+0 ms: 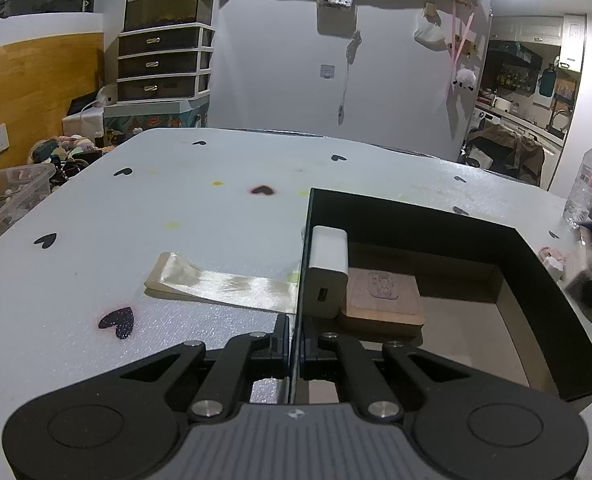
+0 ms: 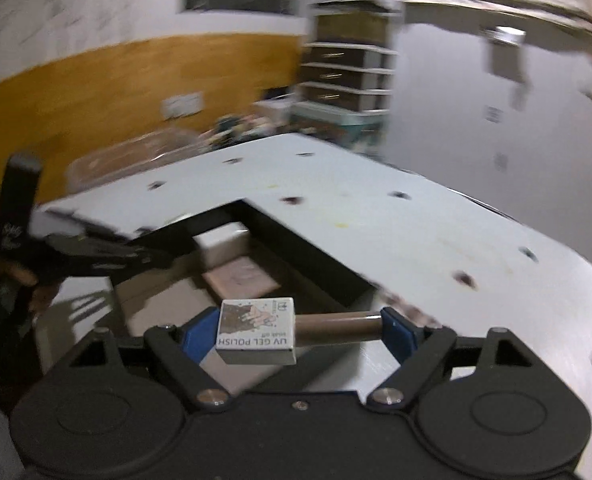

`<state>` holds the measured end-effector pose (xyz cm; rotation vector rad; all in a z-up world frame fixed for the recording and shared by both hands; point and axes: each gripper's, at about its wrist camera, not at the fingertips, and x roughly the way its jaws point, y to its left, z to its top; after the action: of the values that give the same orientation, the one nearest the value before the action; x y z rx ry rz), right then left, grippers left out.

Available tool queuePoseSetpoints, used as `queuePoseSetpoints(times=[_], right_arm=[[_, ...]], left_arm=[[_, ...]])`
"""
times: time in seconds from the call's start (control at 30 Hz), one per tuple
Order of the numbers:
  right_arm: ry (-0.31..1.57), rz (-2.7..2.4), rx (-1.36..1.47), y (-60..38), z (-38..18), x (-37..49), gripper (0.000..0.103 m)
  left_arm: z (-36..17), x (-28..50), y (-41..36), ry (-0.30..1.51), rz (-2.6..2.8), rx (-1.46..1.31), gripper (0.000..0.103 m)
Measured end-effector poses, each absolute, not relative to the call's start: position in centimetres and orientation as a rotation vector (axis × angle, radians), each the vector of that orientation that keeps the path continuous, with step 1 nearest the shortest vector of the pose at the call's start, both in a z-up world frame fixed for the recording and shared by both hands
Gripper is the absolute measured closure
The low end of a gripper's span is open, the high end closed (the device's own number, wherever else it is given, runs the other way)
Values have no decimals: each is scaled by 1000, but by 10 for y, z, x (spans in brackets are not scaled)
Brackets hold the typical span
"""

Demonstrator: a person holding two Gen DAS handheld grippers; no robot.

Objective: Organize rigid objects
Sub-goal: 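Lower the nail-polish box into the black box beside the coaster, release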

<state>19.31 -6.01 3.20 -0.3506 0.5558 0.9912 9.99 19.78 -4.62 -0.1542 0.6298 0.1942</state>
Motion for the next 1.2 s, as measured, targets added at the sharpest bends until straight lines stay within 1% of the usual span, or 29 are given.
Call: queuePoseSetpoints(times=[0.2, 0.33, 0.57, 0.7, 0.77, 0.83, 0.87, 0.9, 1.0, 1.03, 1.07, 1.2], right_arm=[[549, 1130, -608, -5, 19, 205, 17], [589, 1211, -728, 22, 5, 214, 17], [599, 1307, -899, 50, -14, 222, 17], [606, 1304, -884, 57, -15, 231, 6], [606, 1314, -864, 54, -11, 231, 4], [596, 1301, -881, 53, -11, 228, 5], [600, 1295, -888, 52, -12, 227, 9], [609, 1292, -890, 52, -13, 227, 18], [639, 1287, -869, 49, -14, 227, 36], [637, 1283, -866, 48, -14, 227, 39], [627, 1276, -870, 47, -14, 225, 45], [609, 1262, -880, 46, -15, 222, 47]], left_arm=[[-47, 101, 200, 635, 187, -156, 100], [-46, 104, 200, 641, 188, -151, 100], [-48, 105, 201, 644, 191, -160, 99], [-49, 107, 201, 651, 189, -158, 100], [-49, 108, 201, 653, 188, -155, 99], [-49, 108, 201, 653, 187, -153, 99], [-49, 108, 201, 653, 186, -152, 99], [-49, 108, 201, 653, 187, -153, 99], [-49, 109, 201, 655, 188, -153, 99], [-49, 109, 201, 655, 188, -153, 99], [-49, 109, 201, 655, 188, -152, 99], [-49, 109, 201, 656, 189, -150, 99]])
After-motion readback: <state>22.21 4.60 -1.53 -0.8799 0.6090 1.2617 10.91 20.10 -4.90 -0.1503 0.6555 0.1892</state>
